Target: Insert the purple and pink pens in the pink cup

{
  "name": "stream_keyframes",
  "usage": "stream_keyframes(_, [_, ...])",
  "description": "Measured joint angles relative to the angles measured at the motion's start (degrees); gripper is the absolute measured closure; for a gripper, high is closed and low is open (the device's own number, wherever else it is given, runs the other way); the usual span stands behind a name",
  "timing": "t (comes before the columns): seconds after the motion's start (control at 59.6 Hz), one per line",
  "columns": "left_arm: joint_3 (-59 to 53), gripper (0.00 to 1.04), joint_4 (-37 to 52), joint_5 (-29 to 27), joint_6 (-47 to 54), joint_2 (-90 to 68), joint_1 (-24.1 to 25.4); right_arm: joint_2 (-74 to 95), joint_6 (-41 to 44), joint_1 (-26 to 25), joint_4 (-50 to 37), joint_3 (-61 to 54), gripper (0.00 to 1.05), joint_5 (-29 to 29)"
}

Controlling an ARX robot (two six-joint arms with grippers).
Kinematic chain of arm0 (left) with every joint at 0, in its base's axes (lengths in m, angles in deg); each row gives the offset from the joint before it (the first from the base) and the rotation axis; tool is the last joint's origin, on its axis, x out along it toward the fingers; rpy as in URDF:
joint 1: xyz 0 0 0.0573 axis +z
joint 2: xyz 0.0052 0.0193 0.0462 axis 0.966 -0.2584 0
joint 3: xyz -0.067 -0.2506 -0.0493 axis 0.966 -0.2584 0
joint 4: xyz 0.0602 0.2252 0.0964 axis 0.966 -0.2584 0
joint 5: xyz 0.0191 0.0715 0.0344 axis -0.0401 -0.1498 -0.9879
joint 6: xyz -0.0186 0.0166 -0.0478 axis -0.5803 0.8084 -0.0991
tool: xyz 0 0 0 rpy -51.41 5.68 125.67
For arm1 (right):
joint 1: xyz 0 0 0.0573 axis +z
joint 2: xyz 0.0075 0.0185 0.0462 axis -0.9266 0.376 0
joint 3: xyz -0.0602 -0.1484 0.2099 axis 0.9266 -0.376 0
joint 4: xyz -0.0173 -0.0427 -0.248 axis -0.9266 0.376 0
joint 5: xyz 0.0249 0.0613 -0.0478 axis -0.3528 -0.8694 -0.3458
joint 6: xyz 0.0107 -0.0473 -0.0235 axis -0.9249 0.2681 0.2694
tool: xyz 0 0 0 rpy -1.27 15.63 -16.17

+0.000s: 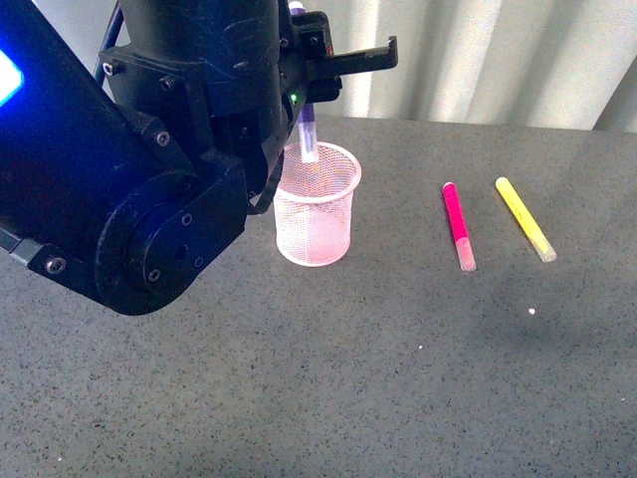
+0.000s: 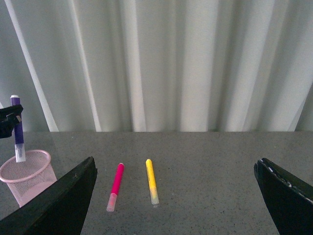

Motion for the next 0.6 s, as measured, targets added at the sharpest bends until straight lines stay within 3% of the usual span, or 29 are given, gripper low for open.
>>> stream_keyframes(0.352, [0.0, 0.92, -2.34, -0.44, 0.13, -2.23, 0.13, 0.0, 0.0, 0.0, 0.0, 0.0, 0.07, 0.0])
stream_keyframes(0.604, [-1.25, 0.36, -13.18, 1.44, -6.43, 2.14, 1.95, 0.0, 0.0, 0.0, 0.0, 0.0, 0.07, 0.0])
